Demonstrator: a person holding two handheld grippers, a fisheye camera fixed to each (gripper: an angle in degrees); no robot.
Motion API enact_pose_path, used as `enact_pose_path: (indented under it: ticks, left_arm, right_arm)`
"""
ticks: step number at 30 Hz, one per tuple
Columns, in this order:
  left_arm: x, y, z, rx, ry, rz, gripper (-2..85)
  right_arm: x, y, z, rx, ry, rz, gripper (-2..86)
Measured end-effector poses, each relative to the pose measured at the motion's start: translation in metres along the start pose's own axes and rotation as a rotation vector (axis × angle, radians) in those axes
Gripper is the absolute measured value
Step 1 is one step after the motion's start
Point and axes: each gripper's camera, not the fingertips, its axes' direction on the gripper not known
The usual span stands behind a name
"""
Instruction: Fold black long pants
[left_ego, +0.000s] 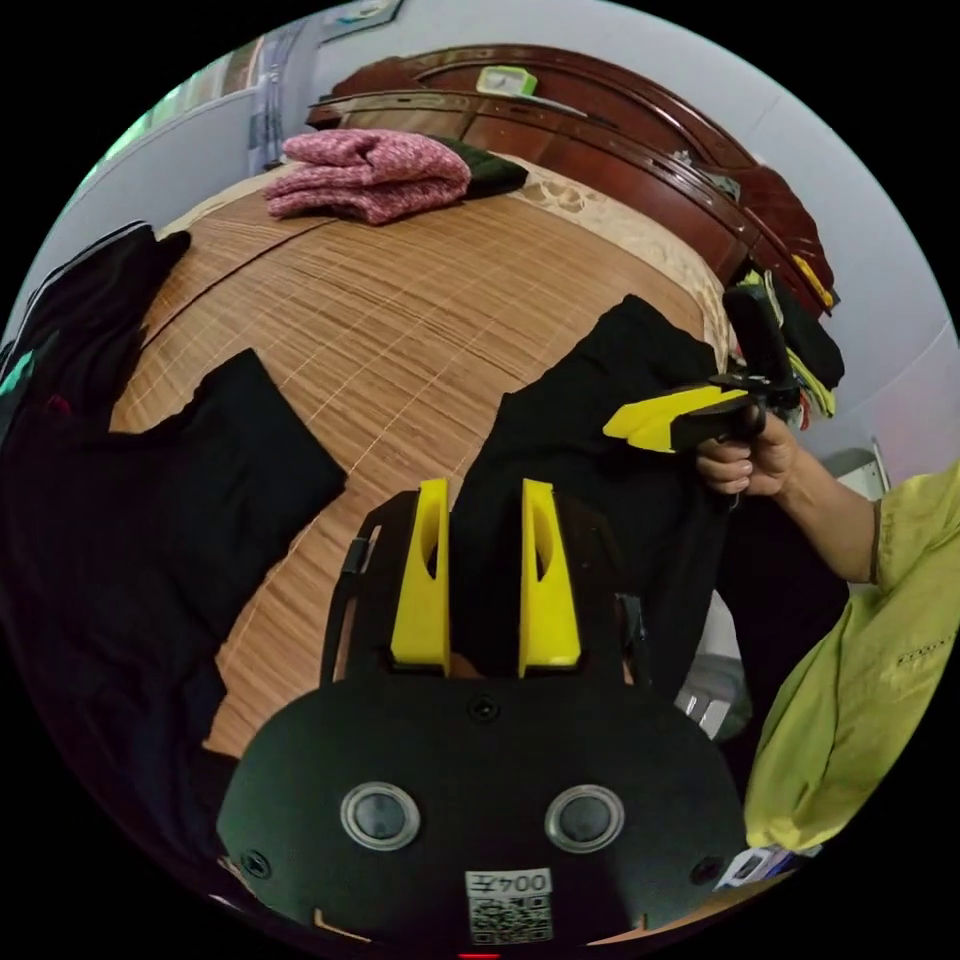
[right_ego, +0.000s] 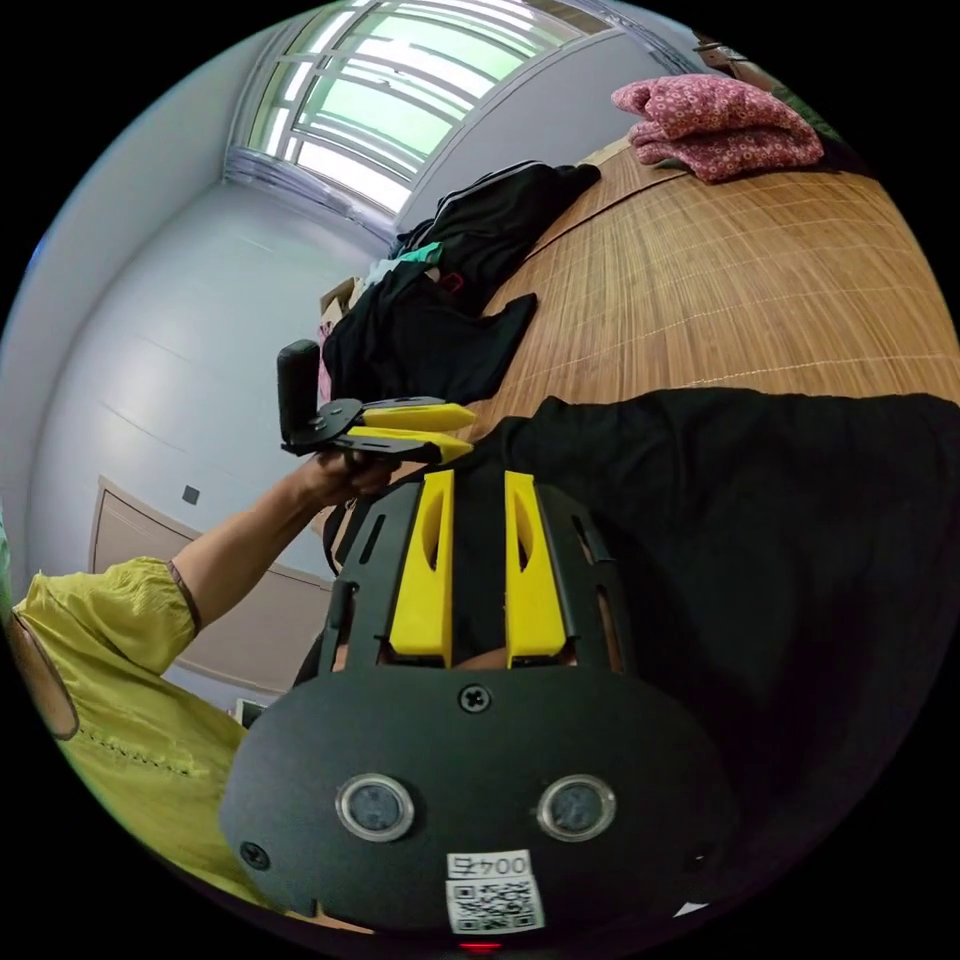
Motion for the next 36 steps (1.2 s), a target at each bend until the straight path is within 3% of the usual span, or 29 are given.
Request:
enact_pose_path:
  ticks: [6,13,23,27,29,31,36]
  left_arm:
    - [-0.028,-0.060,-0.002,-0.034,0.129,0.021,10.4]
    - [-0.042,-0.110,-0.029,-0.004,0.219,0.010,1.3]
    - [0.031,-0.127,-0.072,0.097,0.064,0.128,0.3]
    - [0.066,-0.132,-0.064,0.104,-0.097,0.167,0.4]
    - [0.072,-0.137,-0.063,0.102,-0.113,0.163,0.4]
    - [0.072,-0.146,-0.068,0.094,-0.098,0.139,0.4]
    - [0.050,-0.168,-0.111,0.148,-0.060,0.102,0.4]
  right_arm:
    - [0.008,-0.002,0.007,-0.008,0.037,-0.033,8.9]
    - [0.021,-0.002,0.011,0.024,0.066,-0.025,8.9]
    - [0.045,-0.001,0.018,0.050,-0.097,0.058,11.9]
    - [0.044,-0.002,0.032,-0.010,0.019,0.069,12.0]
    - [0.038,-0.003,0.042,-0.080,0.193,0.034,3.7]
    - [0.037,-0.002,0.044,-0.092,0.241,0.026,1.4]
    - [0.048,0.001,0.041,-0.061,0.173,0.078,-0.1]
